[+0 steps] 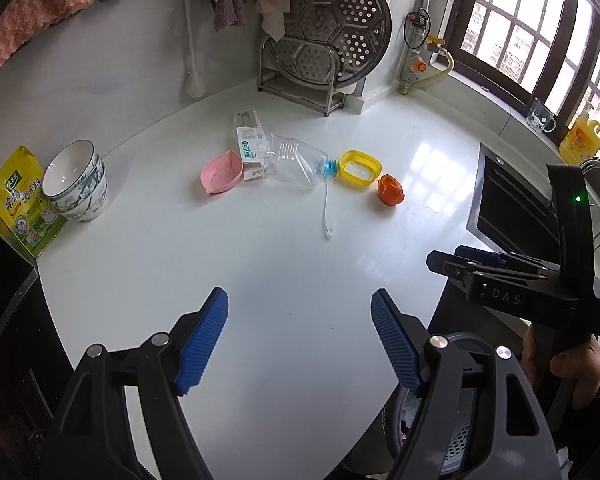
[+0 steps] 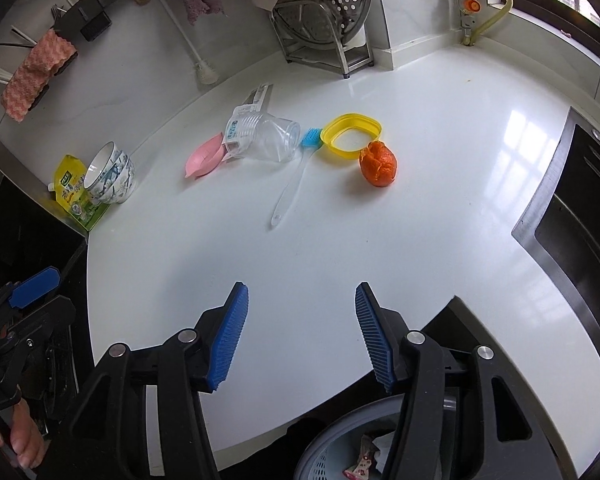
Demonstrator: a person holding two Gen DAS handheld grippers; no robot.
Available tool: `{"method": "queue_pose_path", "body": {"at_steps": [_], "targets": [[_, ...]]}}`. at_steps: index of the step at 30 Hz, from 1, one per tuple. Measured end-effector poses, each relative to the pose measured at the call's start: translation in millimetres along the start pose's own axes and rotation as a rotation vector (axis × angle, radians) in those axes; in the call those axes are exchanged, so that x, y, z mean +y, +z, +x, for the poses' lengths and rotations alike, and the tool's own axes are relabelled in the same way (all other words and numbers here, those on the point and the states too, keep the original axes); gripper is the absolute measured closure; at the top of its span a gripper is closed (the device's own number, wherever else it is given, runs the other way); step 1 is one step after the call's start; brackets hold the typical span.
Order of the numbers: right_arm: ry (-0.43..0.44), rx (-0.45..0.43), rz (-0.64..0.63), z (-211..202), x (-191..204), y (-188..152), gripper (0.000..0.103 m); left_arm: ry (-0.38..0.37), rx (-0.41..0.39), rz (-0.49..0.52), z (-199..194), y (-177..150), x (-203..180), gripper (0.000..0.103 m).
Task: Collect trash
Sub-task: 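Move both tools back toward the remaining items on the counter, then grasp the pink leaf dish with the left tool while the right tool grasps the orange peel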
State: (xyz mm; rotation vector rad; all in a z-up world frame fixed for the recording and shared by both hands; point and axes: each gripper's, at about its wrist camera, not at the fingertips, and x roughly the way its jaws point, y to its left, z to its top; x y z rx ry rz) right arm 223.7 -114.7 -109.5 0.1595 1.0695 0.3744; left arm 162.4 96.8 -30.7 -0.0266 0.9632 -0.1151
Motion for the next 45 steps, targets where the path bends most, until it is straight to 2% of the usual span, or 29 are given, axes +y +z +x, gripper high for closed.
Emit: {"method": "queue_pose_path", "body": {"at_steps": [10,19,33,41,45], "targets": [[-0.033,-0.012,0.048,29.2,-7.6,28.0,0.049,-0.017,0.026,0.011,40.2,23.7,20.8,0.030],[-0.072,-0.049,0.088,35.8,-15.2,43.4,0.047,-0.061,0.066,-0.004,86.4,37.6,29.7,0.030],[-0.124,-0.061,0.177,70.9,-50.9,58.6,0.047,-0.024,0.080,-0.014,145.3,65.6,61.0,0.027],[-0.171,-0.059,0.174,94.2,-52.6,83.6,0.047,-0.025,0.078,-0.010,174.0,78.3,80.0,0.027],[-0.200,-0.061,0.181,103.5,-51.4,91.0,0.047,-0.036,0.056,-0.005,184.0,83.7,87.6,0.023]]}}
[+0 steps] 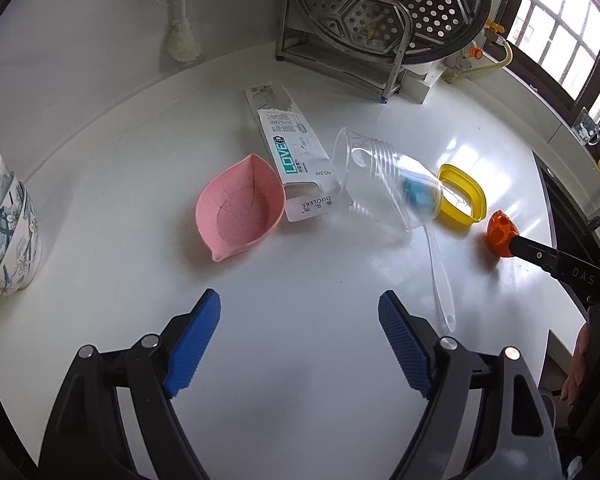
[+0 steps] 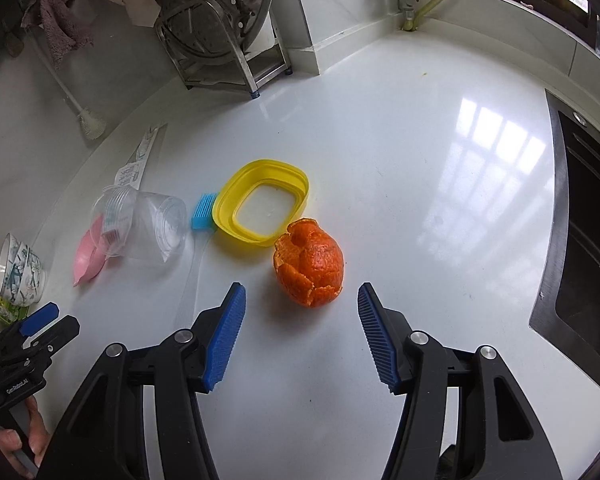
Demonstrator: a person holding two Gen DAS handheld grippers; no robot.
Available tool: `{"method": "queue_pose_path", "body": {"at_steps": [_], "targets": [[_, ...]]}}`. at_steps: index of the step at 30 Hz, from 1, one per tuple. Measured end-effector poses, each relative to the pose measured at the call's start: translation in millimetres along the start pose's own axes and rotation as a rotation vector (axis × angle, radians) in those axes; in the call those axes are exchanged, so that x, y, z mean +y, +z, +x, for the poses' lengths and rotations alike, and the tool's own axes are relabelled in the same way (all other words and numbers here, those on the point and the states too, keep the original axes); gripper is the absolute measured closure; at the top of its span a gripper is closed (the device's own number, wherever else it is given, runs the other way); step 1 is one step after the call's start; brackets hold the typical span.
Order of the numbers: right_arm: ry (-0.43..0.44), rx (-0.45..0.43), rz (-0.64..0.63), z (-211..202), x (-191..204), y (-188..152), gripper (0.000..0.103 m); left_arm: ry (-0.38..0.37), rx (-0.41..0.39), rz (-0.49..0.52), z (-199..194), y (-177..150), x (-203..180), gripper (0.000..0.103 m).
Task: Collect trash
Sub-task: 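Grasp the pink leaf dish with the left tool while the right tool grasps the orange peel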
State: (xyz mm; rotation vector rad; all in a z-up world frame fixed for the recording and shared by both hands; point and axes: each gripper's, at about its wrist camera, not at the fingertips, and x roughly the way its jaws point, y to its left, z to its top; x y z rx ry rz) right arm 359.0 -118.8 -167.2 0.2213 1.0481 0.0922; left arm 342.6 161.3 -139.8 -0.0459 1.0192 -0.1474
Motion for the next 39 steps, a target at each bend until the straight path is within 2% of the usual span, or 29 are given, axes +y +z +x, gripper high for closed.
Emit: {"method": "queue_pose_path", "body": {"at_steps": [14,26,39], "targets": [[-0.064,-0.026,0.041,12.1,0.7,0.9,0.047,0.020,-0.031,0.035,29.5,21.2,21.9,0.020],[-0.067,-0.033,0.061,17.2,0.8,0.9,0.047,0.025,-0.025,0.068,52.7,37.6,26.0,0.020],[-0.079,-0.057,0.034,20.0,7.1,7.2,0.047,0.028,-0.037,0.061,59.7,42.6,35.0,0.020]]}}
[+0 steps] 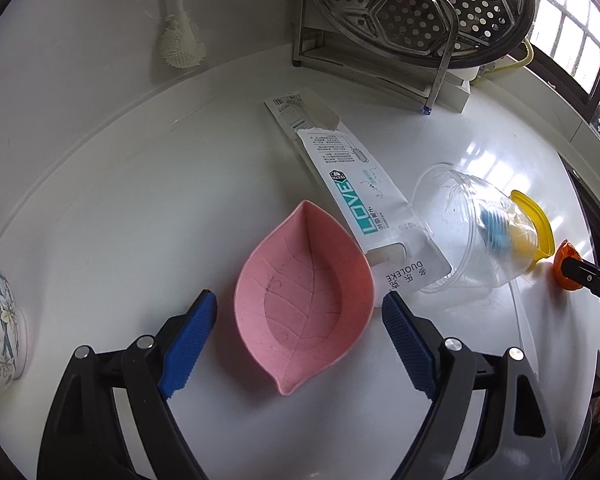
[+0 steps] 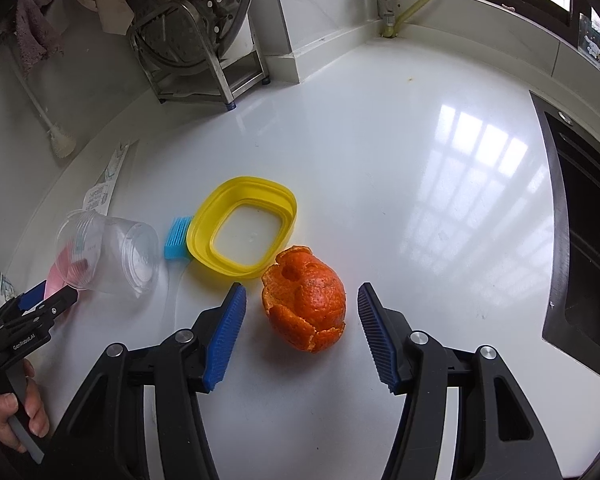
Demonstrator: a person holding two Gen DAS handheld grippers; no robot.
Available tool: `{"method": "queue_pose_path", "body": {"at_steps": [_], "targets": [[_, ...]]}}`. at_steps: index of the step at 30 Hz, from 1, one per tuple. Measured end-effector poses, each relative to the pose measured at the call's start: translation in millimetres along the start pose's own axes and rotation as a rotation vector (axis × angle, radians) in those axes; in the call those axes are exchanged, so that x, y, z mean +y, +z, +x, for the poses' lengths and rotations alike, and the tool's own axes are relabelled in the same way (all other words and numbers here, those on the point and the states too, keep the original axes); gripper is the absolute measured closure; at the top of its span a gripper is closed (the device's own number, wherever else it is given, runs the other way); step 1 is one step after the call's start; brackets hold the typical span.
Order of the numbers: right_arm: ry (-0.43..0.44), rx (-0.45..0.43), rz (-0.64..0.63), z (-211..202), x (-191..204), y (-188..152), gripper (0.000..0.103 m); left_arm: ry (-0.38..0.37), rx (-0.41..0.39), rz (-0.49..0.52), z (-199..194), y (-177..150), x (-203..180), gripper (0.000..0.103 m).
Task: Collect trash
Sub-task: 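Grasp the pink leaf dish with the left tool while the right tool grasps the orange peel, then carry the pink dish and orange peel with both tools over the wastebasket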
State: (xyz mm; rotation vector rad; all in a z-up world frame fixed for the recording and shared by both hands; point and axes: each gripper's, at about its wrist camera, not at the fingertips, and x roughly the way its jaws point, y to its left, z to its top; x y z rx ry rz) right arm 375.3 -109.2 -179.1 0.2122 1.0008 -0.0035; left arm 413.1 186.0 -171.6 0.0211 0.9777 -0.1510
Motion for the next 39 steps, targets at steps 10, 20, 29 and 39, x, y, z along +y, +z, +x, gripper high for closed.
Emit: {"method": "queue_pose_path", "body": {"at_steps": [10,20,29,39], "targets": [[-0.007,-0.001,-0.021,2.3,6.1,-0.7,0.047,-0.025,-0.004,-0.034,3.2,0.9,7.8,0.020],[-0.026,-0.009,-0.047,0.5,9.0,-2.9,0.052,0.002,-0.011,-0.026,5.1,4.7,4.6,0.033],[-0.041,-0.018,-0.064,-2.1,8.0,-3.0,0.071,0.019,0.000,-0.013,-0.1,-0.6,0.9,0.040],[0.026,-0.020,-0.015,-18.5,2.3,-8.4,0.081,0.007,0.010,-0.017,-17.7,-9.7,-0.6,0.040]]}}
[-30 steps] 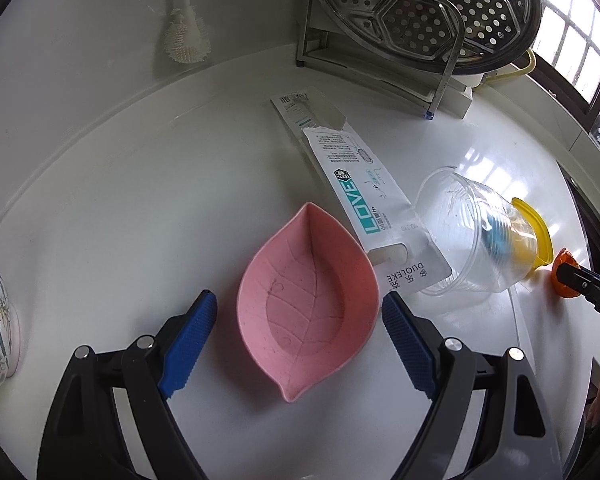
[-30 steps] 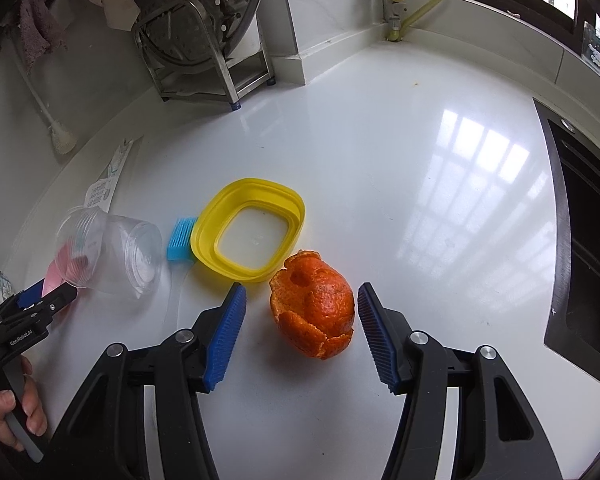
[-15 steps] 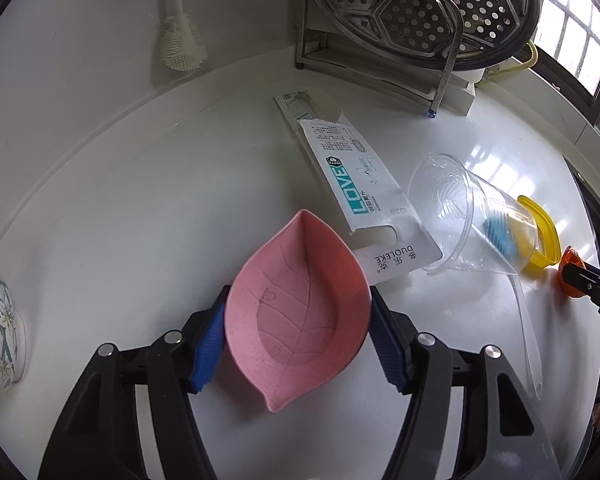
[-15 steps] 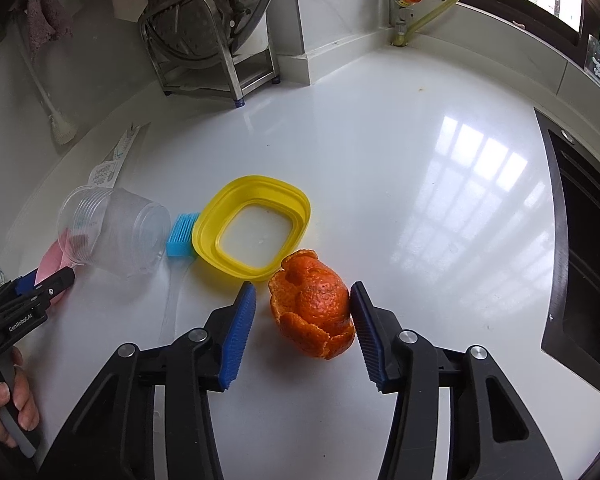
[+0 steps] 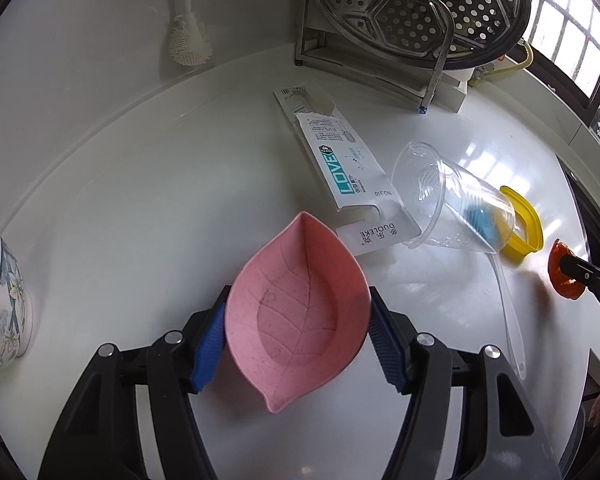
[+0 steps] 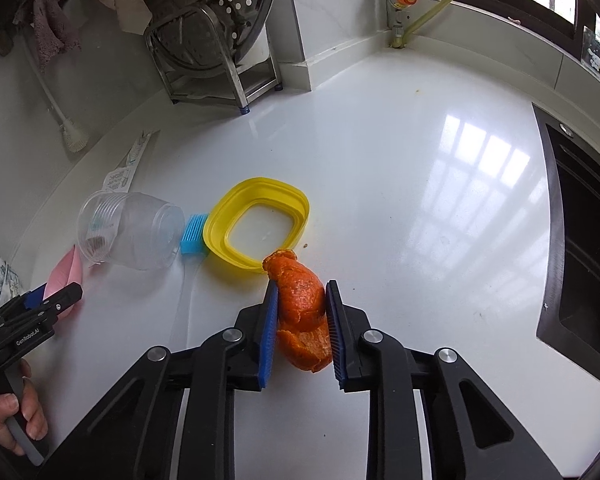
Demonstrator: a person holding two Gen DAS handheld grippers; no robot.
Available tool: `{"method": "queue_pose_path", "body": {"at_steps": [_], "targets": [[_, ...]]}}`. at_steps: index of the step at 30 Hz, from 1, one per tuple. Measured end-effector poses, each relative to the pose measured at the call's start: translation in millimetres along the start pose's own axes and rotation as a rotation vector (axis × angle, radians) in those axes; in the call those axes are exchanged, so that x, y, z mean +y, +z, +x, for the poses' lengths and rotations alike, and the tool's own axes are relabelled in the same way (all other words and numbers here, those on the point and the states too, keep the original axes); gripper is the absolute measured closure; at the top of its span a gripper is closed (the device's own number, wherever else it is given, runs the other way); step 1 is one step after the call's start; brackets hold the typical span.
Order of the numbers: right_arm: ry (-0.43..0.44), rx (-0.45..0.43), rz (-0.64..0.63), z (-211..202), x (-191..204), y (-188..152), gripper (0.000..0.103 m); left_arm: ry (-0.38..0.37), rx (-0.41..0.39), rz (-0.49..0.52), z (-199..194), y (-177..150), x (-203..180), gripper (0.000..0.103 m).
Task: Collect trash
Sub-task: 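Carry the pink dish and orange peel with both tools over the wastebasket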
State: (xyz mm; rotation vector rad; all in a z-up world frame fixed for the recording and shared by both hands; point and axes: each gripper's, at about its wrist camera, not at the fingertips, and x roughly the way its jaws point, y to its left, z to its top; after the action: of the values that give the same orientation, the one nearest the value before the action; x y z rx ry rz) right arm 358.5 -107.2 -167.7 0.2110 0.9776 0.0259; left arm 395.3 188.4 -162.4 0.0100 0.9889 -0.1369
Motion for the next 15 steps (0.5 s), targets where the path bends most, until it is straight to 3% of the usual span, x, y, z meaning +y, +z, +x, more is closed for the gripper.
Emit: {"method": "queue_pose_path", "body": {"at_steps": [15], "targets": [[0.083,0.009,0.010,-56.3,-1.7,-38.3,0.085,0.001,-0.032,0.021,-72.7,-29.9,-18.5,0.040]]}}
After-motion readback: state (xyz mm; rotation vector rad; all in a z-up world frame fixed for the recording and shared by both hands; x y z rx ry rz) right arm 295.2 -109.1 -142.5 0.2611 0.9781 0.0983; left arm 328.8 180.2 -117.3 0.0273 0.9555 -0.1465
